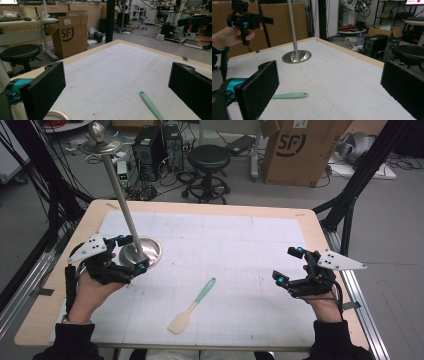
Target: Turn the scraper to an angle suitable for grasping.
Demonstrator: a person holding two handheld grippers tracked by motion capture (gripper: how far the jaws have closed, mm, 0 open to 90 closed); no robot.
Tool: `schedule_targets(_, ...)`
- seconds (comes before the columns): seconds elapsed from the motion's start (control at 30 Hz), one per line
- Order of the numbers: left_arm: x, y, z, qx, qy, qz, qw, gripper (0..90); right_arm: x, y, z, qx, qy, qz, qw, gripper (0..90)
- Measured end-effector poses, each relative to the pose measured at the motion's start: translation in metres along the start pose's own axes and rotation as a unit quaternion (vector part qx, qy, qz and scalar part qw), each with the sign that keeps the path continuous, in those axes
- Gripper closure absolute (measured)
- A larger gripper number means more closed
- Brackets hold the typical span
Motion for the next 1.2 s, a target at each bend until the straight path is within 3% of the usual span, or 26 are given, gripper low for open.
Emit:
schedule_targets(0.1, 0.002, -0.003, 0.002, 0.000, 0.004, 0.005, 1.0000, 2.0, 0.000, -0.001, 0.001, -0.002, -0.002, -0.001, 1.0000, 0.8)
schedule_targets(0.17, 0.004, -0.005, 0.004, -0.006, -0.005, 0.002, 1.0000, 4.2, 0.000, -0.001, 0.001, -0.003, 0.000, -0.001, 1.0000, 0.7)
schedule_targets(0.2, 0.005, -0.006, 0.005, -0.003, -0.007, 0.011, 0.9999, 10.4, 0.000, -0.001, 0.001, -0.004, 0.000, 0.000, 1.0000, 0.8)
schedule_targets(0.23, 0.007, -0.007, 0.006, 0.003, -0.008, 0.024, 0.9997, 22.8, 0.001, -0.001, 0.001, -0.005, 0.000, 0.000, 1.0000, 0.7)
schedule_targets(0.27, 0.008, -0.009, 0.007, 0.005, -0.002, 0.029, 0.9996, 44.0, 0.001, -0.001, 0.002, -0.006, -0.001, 0.000, 1.0000, 0.7)
schedule_targets(0.3, 0.010, -0.011, 0.009, 0.001, 0.006, 0.031, 0.9995, 44.0, 0.001, -0.001, 0.002, -0.006, -0.001, 0.000, 1.0000, 0.7)
schedule_targets(0.33, 0.012, -0.013, 0.011, -0.007, 0.013, 0.038, 0.9992, 58.1, 0.001, -0.001, 0.002, -0.006, -0.002, 0.000, 1.0000, 0.8)
schedule_targets(0.4, 0.017, -0.018, 0.015, -0.023, 0.015, 0.043, 0.9987, 71.1, 0.002, -0.001, 0.003, -0.006, -0.003, 0.001, 1.0000, 0.7)
schedule_targets(0.47, 0.022, -0.022, 0.018, -0.028, 0.002, 0.037, 0.9989, 75.7, 0.002, -0.001, 0.003, -0.006, -0.005, 0.002, 1.0000, 0.8)
schedule_targets(0.53, 0.027, -0.026, 0.020, -0.039, -0.013, 0.024, 0.9989, 85.9, 0.003, -0.001, 0.003, -0.006, -0.004, 0.003, 1.0000, 0.8)
schedule_targets(0.6, 0.034, -0.029, 0.023, -0.040, -0.021, 0.020, 0.9988, 88.1, 0.003, -0.001, 0.003, -0.006, -0.005, 0.002, 1.0000, 0.8)
schedule_targets(0.67, 0.039, -0.034, 0.026, -0.058, -0.004, 0.035, 0.9977, 89.7, 0.003, -0.001, 0.004, -0.007, -0.007, 0.002, 1.0000, 0.8)
schedule_targets(0.73, 0.044, -0.040, 0.030, -0.084, 0.001, 0.035, 0.9959, 89.9, 0.003, -0.002, 0.005, -0.007, -0.009, 0.001, 0.9999, 0.8)
schedule_targets(0.83, 0.052, -0.055, 0.043, -0.116, 0.017, 0.051, 0.9917, 89.9, 0.003, -0.003, 0.006, -0.010, -0.007, 0.000, 0.9999, 0.8)
schedule_targets(0.87, 0.052, -0.055, 0.043, -0.116, 0.017, 0.051, 0.9917, 90.0, 0.003, -0.003, 0.006, -0.011, -0.007, 0.000, 0.9999, 0.8)
schedule_targets(0.97, 0.059, -0.066, 0.055, -0.139, 0.023, 0.062, 0.9881, 89.9, 0.003, -0.004, 0.007, -0.014, -0.008, 0.000, 0.9999, 0.8)
schedule_targets(1.07, 0.068, -0.076, 0.063, -0.157, 0.018, 0.076, 0.9845, 89.9, 0.003, -0.004, 0.008, -0.016, -0.009, 0.000, 0.9998, 0.8)
schedule_targets(1.1, 0.076, -0.082, 0.066, -0.167, 0.016, 0.091, 0.9816, 89.9, 0.003, -0.004, 0.008, -0.016, -0.009, -0.001, 0.9998, 0.8)
schedule_targets(1.13, 0.076, -0.082, 0.066, -0.167, 0.016, 0.091, 0.9816, 89.9, 0.003, -0.004, 0.009, -0.017, -0.009, 0.000, 0.9998, 0.8)
schedule_targets(1.2, 0.085, -0.087, 0.070, -0.178, 0.005, 0.106, 0.9782, 89.9, 0.003, -0.005, 0.009, -0.018, -0.011, 0.000, 0.9998, 0.8)
Point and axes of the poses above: each handheld gripper's, and its own axes: y roughly backward along the jaws, z roughly out of its underside, x roughly to its right, the point moved 4 cm from there along -y, roughly forward along the jaws, and after that the axes turned 5 degrees about -y, right-handed, at the moved point
